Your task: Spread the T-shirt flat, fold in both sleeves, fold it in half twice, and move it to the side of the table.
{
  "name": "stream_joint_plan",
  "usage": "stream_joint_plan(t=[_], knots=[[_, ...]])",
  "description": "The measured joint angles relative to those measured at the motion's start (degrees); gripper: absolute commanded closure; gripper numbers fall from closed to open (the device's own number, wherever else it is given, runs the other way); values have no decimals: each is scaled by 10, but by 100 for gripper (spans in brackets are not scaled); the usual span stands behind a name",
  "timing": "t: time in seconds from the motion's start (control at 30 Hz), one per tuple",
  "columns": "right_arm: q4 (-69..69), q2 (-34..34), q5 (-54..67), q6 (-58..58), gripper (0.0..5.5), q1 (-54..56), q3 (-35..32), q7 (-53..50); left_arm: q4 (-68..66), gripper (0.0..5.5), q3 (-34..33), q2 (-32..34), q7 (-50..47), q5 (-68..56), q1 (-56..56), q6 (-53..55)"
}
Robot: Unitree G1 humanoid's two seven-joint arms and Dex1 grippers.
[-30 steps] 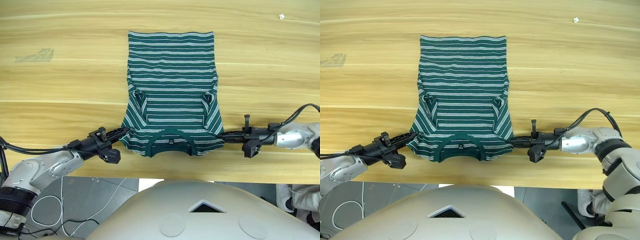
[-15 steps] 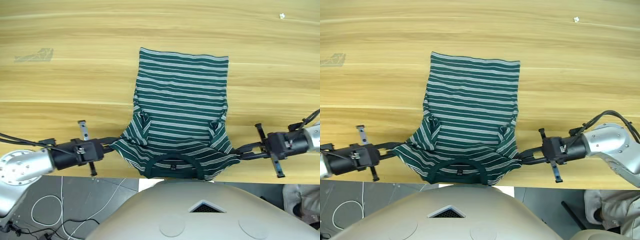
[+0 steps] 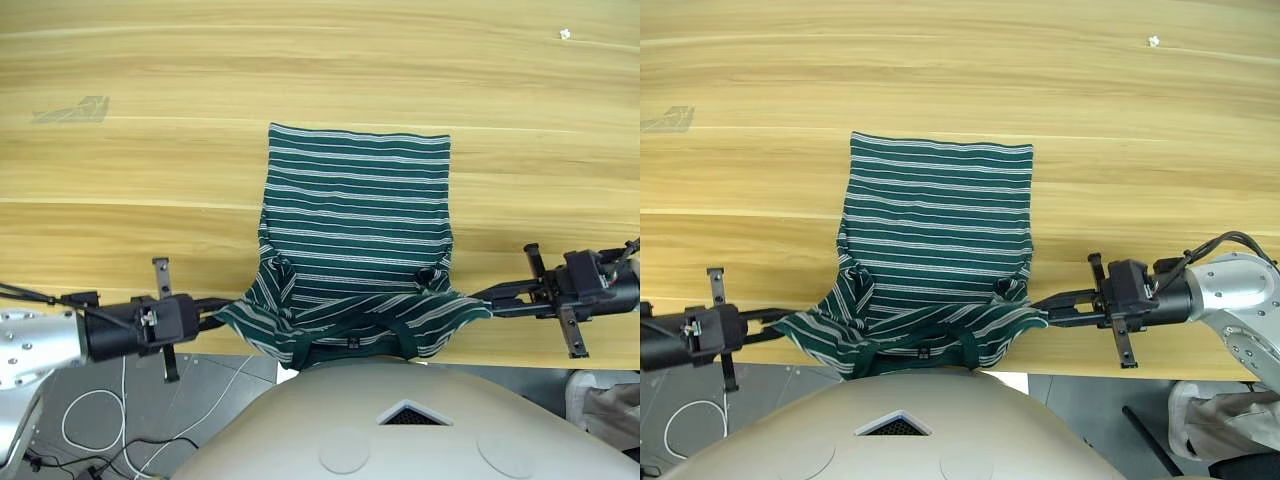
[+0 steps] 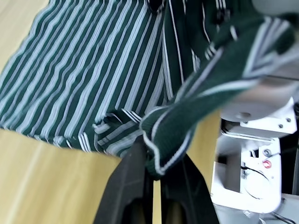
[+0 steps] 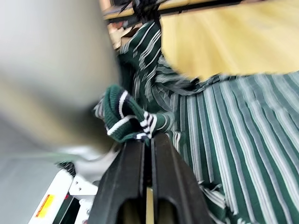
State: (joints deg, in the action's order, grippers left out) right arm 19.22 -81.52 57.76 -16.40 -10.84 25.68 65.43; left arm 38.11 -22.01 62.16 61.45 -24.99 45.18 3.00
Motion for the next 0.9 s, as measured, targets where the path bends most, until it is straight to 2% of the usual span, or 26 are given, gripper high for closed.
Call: stream_joint_plan(t=[0.1,0.2,0.4,0.47,0.67,0.87,0.9], knots=[[-33,62,-10,44,550,22,-39,9,-59,547,57,-2,-12,4,-125,27],[-106,146,-63,78,550,88,-52,23,-133,547,129,-19,-14,35,-248,35],[-324,337,-175,91,550,252,-76,39,-342,547,254,-130,-60,136,-489,34],[-388,389,-189,91,550,289,-96,45,-404,547,272,-172,-81,156,-531,19],[-580,485,-262,78,550,389,-139,62,-558,547,287,-255,-120,187,-624,-19],[-698,518,-322,44,550,411,-182,81,-626,547,296,-295,-122,203,-651,-47],[-707,518,-325,43,550,413,-187,84,-631,513,294,-297,-124,203,-654,-48]])
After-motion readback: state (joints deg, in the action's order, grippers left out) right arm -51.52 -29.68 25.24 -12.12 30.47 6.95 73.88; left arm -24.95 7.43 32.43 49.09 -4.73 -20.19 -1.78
